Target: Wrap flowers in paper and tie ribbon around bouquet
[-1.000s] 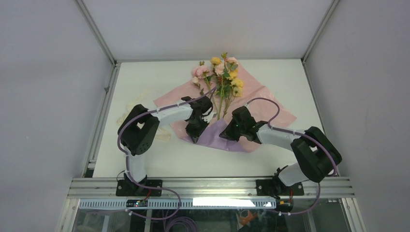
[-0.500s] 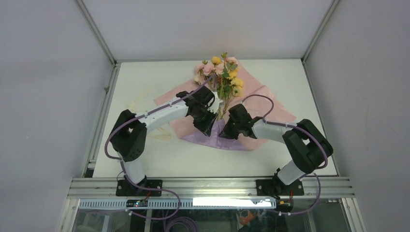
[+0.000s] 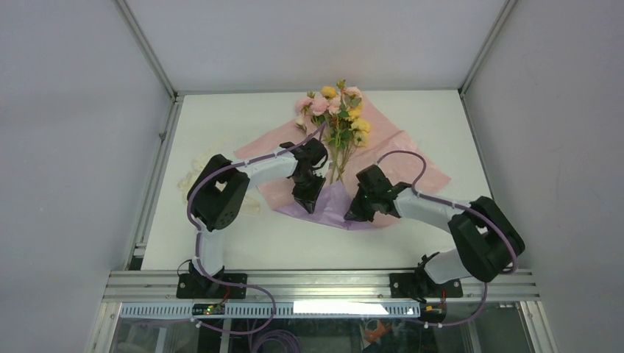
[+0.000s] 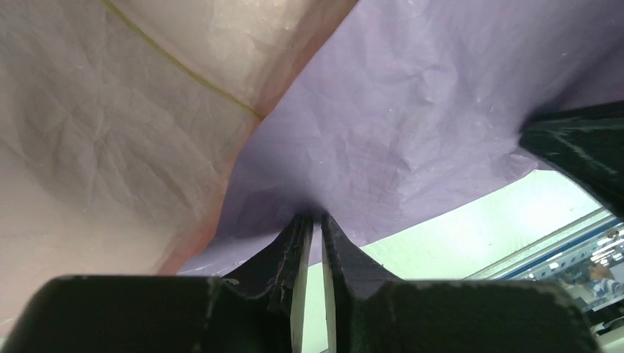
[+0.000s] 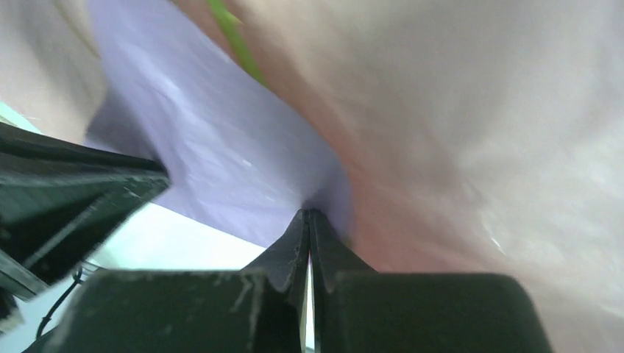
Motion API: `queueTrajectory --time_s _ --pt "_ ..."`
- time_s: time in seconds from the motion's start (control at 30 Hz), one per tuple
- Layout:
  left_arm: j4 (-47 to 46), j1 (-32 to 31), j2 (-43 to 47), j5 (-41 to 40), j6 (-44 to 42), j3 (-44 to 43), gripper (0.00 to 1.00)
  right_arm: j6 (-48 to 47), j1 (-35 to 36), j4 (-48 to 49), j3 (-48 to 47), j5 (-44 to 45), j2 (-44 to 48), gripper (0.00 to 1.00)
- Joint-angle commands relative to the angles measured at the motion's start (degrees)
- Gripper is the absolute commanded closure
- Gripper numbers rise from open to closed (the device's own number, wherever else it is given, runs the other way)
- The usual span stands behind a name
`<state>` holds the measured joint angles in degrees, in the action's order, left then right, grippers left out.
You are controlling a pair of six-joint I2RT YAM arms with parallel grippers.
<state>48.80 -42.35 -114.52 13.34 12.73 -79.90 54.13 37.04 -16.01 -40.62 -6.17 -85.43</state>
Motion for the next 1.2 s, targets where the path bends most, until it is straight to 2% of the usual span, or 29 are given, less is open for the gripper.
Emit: queueTrajectory --time_s 0.0,0.13,0.23,0.37,0.5,0.53,0.6,0.67,0.7,0.8,0.87,0.97,1.07,1.17 --pt "0.2 -0.2 0.3 -3.8 1.2 0.4 0.85 4.8 -2.8 -9.3 7.9 4.2 9.1 1.0" --pt "0.2 -0.3 0.8 -3.8 1.1 1.0 0.85 5.4 -8.7 -19.0 10.2 8.2 17.0 0.99" --pt "0.0 -0.2 1.3 -3.5 1.2 1.2 0.85 6.3 -9.3 -29.5 4.5 16.2 22.1 0.95" --pt "-0.2 -0.3 1.6 -3.1 1.6 1.4 0.85 13.2 -6.3 -35.2 -2.0 18.7 25.0 0.76" --pt "-0.4 -0.3 1.9 -2.7 1.8 1.2 0.84 23.3 3.9 -32.5 -4.8 21.0 21.5 0.52" --pt "-0.4 -0.2 1.9 -2.5 1.8 1.1 0.84 23.3 4.4 -30.5 -4.9 21.2 20.3 0.5" --pt "-0.5 -0.3 2.1 -2.4 1.9 1.3 0.84 18.5 3.1 -26.4 -6.5 23.3 17.3 0.53" --pt "-0.5 -0.3 2.3 -2.4 1.9 1.6 0.84 10.2 -1.2 -22.0 -10.1 21.0 11.8 0.64" --pt "-0.4 -0.3 2.3 -2.5 1.9 1.7 0.84 6.5 -3.5 -21.6 -12.8 19.6 7.0 0.66" --pt "-0.6 -0.3 2.2 -2.8 2.0 2.0 0.84 -5.5 -8.1 -17.9 -22.1 9.2 -5.9 0.59" --pt "-0.6 -0.2 2.4 -3.1 1.8 2.1 0.84 -14.9 -6.6 -19.6 -33.1 8.3 -13.1 0.56" --pt "-0.8 -0.3 2.9 -3.7 1.5 2.3 0.83 -24.2 -4.8 -25.0 -46.2 11.1 -22.1 0.56" --pt "-0.9 -0.2 3.2 -4.1 1.3 2.4 0.83 -27.7 -4.8 -31.6 -55.8 13.4 -29.8 0.63" --pt "-0.9 -0.2 3.3 -4.3 1.2 2.4 0.83 -29.3 -4.6 -35.4 -59.6 15.4 -33.5 0.66"
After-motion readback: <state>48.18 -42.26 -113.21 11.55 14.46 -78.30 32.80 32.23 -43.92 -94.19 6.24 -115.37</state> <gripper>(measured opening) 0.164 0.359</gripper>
